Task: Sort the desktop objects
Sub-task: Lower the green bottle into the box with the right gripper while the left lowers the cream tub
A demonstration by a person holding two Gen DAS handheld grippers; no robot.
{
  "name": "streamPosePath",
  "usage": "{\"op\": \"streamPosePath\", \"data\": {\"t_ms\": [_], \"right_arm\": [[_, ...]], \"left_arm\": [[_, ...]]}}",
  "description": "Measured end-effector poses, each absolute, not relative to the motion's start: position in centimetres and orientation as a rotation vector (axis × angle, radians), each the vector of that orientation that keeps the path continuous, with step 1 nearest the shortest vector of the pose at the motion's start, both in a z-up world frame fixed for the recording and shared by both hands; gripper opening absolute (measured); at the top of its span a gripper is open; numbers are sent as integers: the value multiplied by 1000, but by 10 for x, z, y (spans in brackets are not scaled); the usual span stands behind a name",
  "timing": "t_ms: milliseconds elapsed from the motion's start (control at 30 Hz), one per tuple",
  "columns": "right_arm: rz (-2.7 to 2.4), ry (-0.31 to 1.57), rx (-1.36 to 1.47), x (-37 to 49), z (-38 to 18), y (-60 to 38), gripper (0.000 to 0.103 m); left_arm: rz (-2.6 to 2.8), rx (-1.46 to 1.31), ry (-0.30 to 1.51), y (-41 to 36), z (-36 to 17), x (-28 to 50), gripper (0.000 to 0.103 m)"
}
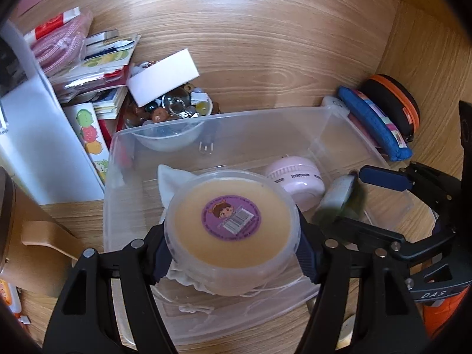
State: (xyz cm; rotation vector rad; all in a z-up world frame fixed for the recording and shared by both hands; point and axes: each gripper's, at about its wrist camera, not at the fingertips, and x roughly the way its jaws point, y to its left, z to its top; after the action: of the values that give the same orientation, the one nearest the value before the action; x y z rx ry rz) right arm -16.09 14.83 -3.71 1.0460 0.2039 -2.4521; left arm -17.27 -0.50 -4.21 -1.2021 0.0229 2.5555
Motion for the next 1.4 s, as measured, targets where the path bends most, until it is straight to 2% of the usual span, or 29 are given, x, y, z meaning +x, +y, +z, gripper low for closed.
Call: {"op": "streamPosePath", "data": {"t_ms": [433, 567, 933, 1167, 1400], "right_arm": [[-2451, 177, 1032, -160, -30, 158, 74], [-2468, 135, 1006, -160, -23, 169, 80], [-2472, 47, 979, -161, -15, 186, 80], [-2452, 44, 989, -161, -17, 182, 80], [-2447, 73, 999, -160, -18, 176, 80]], "left_arm": [[2535, -1205, 21, 8, -43, -174, 70], [2531, -1205, 41, 12, -41, -173, 71], [2545, -1190, -9, 4, -34, -171, 73], [2614, -1152, 2, -6, -21, -161, 79], [2716, -1079, 52, -18, -1, -138, 91]]}}
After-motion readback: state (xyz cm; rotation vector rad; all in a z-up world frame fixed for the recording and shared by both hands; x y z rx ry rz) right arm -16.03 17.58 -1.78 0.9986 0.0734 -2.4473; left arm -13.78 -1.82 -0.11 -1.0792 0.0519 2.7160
